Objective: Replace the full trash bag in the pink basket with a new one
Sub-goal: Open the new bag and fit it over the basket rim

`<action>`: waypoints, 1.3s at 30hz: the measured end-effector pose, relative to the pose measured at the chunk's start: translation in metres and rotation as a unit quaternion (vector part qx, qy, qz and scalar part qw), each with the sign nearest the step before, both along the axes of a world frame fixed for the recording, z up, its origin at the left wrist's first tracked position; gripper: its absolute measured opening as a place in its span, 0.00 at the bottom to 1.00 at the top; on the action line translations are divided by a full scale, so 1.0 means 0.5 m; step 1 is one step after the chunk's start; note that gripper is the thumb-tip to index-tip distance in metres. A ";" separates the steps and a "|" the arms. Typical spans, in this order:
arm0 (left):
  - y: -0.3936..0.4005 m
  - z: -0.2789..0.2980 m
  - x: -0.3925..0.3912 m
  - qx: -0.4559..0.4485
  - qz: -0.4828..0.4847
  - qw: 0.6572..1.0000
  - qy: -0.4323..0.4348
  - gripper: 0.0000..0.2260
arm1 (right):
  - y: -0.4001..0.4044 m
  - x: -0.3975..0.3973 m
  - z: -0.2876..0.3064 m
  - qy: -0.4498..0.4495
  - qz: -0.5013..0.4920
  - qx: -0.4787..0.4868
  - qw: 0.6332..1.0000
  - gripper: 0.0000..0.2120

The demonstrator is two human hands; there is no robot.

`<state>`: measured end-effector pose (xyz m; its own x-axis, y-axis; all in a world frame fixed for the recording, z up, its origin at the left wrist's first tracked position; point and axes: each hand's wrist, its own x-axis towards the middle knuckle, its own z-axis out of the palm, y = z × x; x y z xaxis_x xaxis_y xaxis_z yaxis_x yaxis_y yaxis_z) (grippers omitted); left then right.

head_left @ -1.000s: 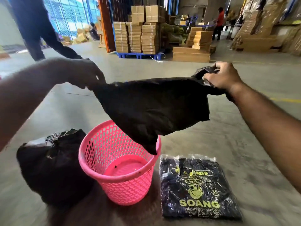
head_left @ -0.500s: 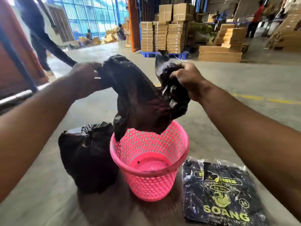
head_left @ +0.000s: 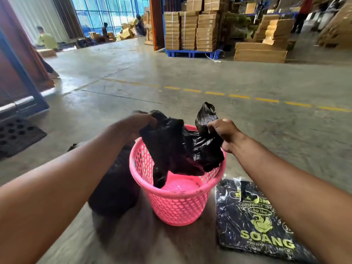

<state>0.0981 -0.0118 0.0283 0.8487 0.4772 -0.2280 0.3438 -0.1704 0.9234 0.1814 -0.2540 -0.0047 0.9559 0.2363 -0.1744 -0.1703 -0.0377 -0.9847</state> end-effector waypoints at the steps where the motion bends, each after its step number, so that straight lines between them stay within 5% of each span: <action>1: 0.008 -0.009 0.002 0.041 -0.006 0.999 0.009 0.22 | -0.013 0.007 -0.004 0.005 0.006 -0.005 1.000 0.10; 4: 0.020 -0.033 -0.004 0.150 -0.033 0.987 0.048 0.25 | -0.038 0.023 -0.004 0.052 0.049 0.040 0.997 0.04; 8: 0.024 -0.061 -0.017 -0.012 -0.091 0.992 0.087 0.24 | -0.021 0.038 -0.046 0.056 0.032 0.060 0.996 0.04; 11: 0.017 -0.084 -0.009 -0.027 -0.055 0.997 0.040 0.11 | 0.006 0.033 -0.076 -0.012 0.034 0.048 0.998 0.08; 15: 0.028 -0.102 -0.001 0.189 0.004 0.980 -0.059 0.10 | 0.018 0.036 -0.097 -0.078 0.046 0.002 0.996 0.10; 19: 0.053 -0.106 -0.041 0.436 -0.115 0.887 -0.097 0.10 | -0.019 0.041 -0.107 -0.232 0.049 -0.203 0.950 0.13; 21: 0.062 -0.112 -0.065 0.392 -0.128 0.908 -0.079 0.18 | -0.052 0.035 -0.103 -0.250 0.093 -0.233 0.935 0.15; 24: 0.065 -0.122 -0.087 0.167 -0.128 0.974 -0.079 0.23 | -0.095 0.017 -0.083 -0.198 0.207 -0.144 0.947 0.15; 26: 0.064 -0.122 -0.092 0.094 -0.130 0.986 -0.042 0.24 | -0.108 0.008 -0.064 -0.160 0.249 -0.102 0.950 0.13; 29: 0.061 -0.108 -0.105 0.082 -0.150 0.985 -0.030 0.31 | -0.121 0.000 -0.034 -0.179 0.290 -0.124 0.932 0.08; 33: 0.068 -0.078 -0.162 0.089 -0.190 0.973 -0.099 0.11 | -0.158 -0.012 0.000 -0.288 0.335 -0.192 0.876 0.07; 39: 0.072 -0.146 -0.301 0.193 -0.174 0.951 -0.168 0.19 | -0.247 -0.089 -0.032 -0.385 0.377 -0.255 0.803 0.10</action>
